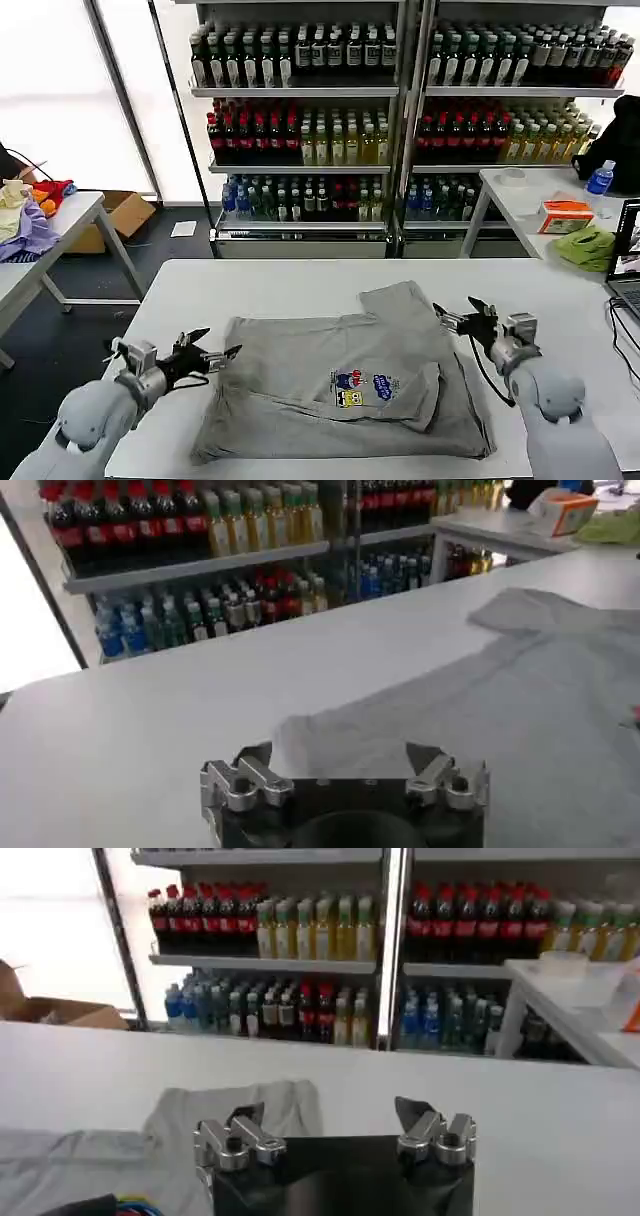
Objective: Fold and organize the clothes.
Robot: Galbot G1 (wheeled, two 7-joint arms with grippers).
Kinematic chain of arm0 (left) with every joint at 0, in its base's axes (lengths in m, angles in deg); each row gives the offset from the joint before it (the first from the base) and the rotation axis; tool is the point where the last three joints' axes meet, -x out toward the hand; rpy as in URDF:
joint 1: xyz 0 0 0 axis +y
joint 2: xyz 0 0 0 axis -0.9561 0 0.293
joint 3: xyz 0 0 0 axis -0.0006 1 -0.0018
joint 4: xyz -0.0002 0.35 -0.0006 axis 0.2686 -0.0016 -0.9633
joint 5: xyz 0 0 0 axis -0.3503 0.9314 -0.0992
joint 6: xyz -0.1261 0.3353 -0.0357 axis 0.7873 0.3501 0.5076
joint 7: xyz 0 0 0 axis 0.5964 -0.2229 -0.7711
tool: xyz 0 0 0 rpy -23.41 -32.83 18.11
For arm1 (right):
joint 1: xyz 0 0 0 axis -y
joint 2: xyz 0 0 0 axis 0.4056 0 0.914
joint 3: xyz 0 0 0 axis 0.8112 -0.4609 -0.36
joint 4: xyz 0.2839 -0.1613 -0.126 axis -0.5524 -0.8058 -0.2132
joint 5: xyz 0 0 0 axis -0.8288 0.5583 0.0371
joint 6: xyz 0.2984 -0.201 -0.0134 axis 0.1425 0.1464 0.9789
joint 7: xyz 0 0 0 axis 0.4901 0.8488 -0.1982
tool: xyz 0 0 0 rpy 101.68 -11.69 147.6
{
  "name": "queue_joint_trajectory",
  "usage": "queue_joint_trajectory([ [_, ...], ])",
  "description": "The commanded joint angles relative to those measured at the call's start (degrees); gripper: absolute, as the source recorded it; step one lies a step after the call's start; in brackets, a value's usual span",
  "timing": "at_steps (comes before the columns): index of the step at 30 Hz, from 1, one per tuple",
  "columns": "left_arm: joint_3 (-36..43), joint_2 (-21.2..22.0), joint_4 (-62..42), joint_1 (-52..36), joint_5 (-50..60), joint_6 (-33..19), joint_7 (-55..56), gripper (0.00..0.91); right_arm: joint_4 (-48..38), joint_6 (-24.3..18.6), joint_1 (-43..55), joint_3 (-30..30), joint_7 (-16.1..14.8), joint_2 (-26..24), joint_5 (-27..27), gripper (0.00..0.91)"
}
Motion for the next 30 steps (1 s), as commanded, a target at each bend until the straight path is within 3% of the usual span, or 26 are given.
queue_joint_trajectory([
  [1, 10.4, -0.7, -16.0, -17.0, -0.7, -0.1, -1.8, 0.907, -16.1, 0.0, 13.0, -5.8, -1.8, 2.0, 0.3, 0.907],
  [8, 11.6, 0.7, -16.5, -17.5, -1.1, 0.5, -1.1, 0.907, -20.4, -0.1, 13.8, -7.1, -2.2, 4.1, 2.1, 0.907],
  [10, 11.7, 0.9, -16.3, -17.2, -1.4, 0.6, -0.8, 0.907, -21.2, -0.1, 13.7, -7.1, -2.1, 4.5, 2.4, 0.645],
  [11, 11.7, 1.1, -16.1, -17.0, -1.8, 0.6, -0.6, 0.907, -21.6, -0.2, 13.6, -7.1, -1.8, 4.7, 2.7, 0.06],
  [12, 11.7, 1.1, -16.0, -16.8, -2.3, 0.6, -0.4, 0.907, -21.7, -0.2, 13.6, -7.1, -1.7, 4.8, 2.7, 0.0],
  [14, 11.6, 1.2, -15.4, -16.2, -4.3, 0.6, 0.3, 0.907, -21.8, -0.1, 13.6, -7.4, -0.8, 5.0, 2.8, 0.0],
  [16, 11.7, 1.2, -14.5, -15.6, -7.0, 0.6, 0.5, 0.836, -22.5, -0.1, 14.0, -7.8, -0.6, 5.3, 3.3, 0.0],
  [17, 12.0, 1.2, -14.1, -15.3, -8.5, 0.7, 1.1, 0.736, -22.9, -0.1, 14.1, -7.9, -0.6, 5.5, 3.2, 0.0],
  [19, 12.7, 1.4, -14.0, -15.2, -9.3, 0.7, 1.3, 0.675, -23.1, -0.1, 14.1, -8.1, -0.3, 5.9, 3.4, 0.0],
  [24, 13.9, 1.7, -14.2, -14.5, -9.2, 0.7, 1.6, 0.322, -22.4, -0.2, 14.0, -7.9, 0.1, 6.4, 3.1, 0.0],
  [25, 13.9, 1.9, -14.3, -14.5, -9.2, 0.7, 1.6, 0.151, -22.3, -0.1, 13.9, -7.6, 0.2, 6.6, 3.0, 0.0],
  [27, 14.0, 2.0, -15.0, -14.6, -9.0, 0.6, 1.6, 0.05, -21.7, -0.1, 13.5, -7.5, 0.4, 6.7, 2.6, 0.0],
  [30, 14.0, 1.8, -14.7, -14.6, -9.1, 0.7, 1.5, 0.02, -21.1, -0.1, 13.0, -7.4, 0.5, 6.6, 1.9, 0.0],
])
